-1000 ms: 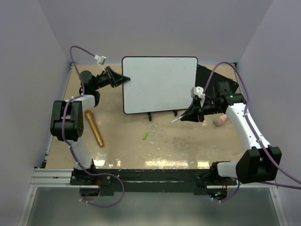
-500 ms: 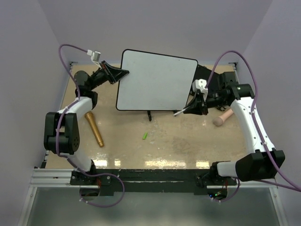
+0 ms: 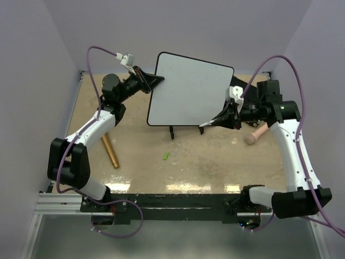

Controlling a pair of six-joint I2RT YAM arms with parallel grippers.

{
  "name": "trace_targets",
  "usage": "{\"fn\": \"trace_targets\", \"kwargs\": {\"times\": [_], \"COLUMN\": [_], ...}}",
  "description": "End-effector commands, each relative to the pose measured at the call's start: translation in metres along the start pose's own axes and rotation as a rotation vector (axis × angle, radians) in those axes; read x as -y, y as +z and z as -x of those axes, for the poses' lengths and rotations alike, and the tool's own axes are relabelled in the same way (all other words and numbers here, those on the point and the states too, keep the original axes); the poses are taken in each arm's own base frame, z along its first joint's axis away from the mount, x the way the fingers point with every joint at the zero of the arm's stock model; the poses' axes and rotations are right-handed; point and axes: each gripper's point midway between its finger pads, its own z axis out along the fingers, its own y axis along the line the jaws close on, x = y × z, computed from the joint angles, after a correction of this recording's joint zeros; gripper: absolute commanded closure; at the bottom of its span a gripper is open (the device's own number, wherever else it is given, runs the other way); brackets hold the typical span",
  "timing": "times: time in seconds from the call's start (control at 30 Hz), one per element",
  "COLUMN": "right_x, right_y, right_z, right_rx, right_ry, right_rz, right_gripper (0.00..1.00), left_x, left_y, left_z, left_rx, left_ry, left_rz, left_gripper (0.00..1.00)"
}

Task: Write a sentence on the whiteboard
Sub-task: Move the whiteboard to the corner of the board.

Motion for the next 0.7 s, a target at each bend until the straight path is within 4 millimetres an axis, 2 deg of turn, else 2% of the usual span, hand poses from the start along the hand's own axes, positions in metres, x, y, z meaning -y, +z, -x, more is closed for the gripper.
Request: {"fn": "trace_targets", "kwargs": {"times": [0.0, 0.17, 0.23, 0.27, 0.3, 0.33, 0.37, 0.4, 0.43, 0.47, 0.5, 0.53, 0.57, 0.6, 0.63, 0.67], "right_x": [0.001, 0.002, -0.001, -0.002, 0.000, -0.003, -0.003, -0.001, -0.002, -0.002, -0.002, -0.003, -0.004, -0.003, -0.004, -0.004], "right_y": [-0.009, -0.011, -0.013, -0.013, -0.013, -0.015, -0.014, -0.014, -0.015, -0.014, -0.014, -0.013, -0.012, -0.012, -0.011, -0.010], "right_z": [0.024, 0.029, 0.032, 0.034, 0.033, 0.037, 0.033, 0.033, 0.032, 0.030, 0.028, 0.027, 0.024, 0.023, 0.024, 0.019], "right_rx": [0.034, 0.046, 0.058, 0.064, 0.071, 0.078, 0.076, 0.073, 0.072, 0.070, 0.067, 0.066, 0.066, 0.071, 0.076, 0.076], "right_ry": [-0.028, -0.021, -0.024, -0.024, -0.011, -0.026, -0.017, -0.019, -0.019, -0.014, -0.007, -0.006, -0.002, -0.004, -0.007, 0.007], "right_rz": [-0.061, -0.102, -0.113, -0.118, -0.131, -0.145, -0.148, -0.158, -0.163, -0.161, -0.158, -0.158, -0.154, -0.153, -0.153, -0.148], "right_gripper": [1.00, 1.00, 1.00, 1.00, 1.00, 1.00, 1.00, 1.00, 1.00, 1.00, 1.00, 1.00, 1.00, 1.00, 1.00, 1.00], "left_x": [0.031, 0.039, 0.046, 0.055, 0.051, 0.050, 0.059, 0.053, 0.064, 0.067, 0.061, 0.070, 0.074, 0.070, 0.076, 0.071], "left_y": [0.025, 0.031, 0.031, 0.025, 0.021, 0.017, 0.009, 0.002, -0.006, -0.011, -0.019, -0.027, -0.031, -0.039, -0.046, -0.054], "left_z": [0.060, 0.050, 0.033, 0.034, 0.018, 0.010, 0.012, -0.009, -0.004, -0.010, -0.026, -0.023, -0.031, -0.048, -0.050, -0.070], "left_rx": [0.155, 0.133, 0.109, 0.119, 0.108, 0.095, 0.108, 0.082, 0.109, 0.104, 0.087, 0.103, 0.097, 0.074, 0.079, 0.044], "left_ry": [0.124, 0.105, 0.085, 0.084, 0.063, 0.037, 0.034, 0.010, 0.002, -0.008, -0.024, -0.030, -0.039, -0.052, -0.058, -0.072], "left_rz": [0.023, 0.077, 0.095, 0.090, 0.125, 0.142, 0.133, 0.159, 0.142, 0.140, 0.165, 0.150, 0.141, 0.151, 0.136, 0.146], "left_gripper": [1.00, 1.00, 1.00, 1.00, 1.00, 1.00, 1.00, 1.00, 1.00, 1.00, 1.00, 1.00, 1.00, 1.00, 1.00, 1.00]}}
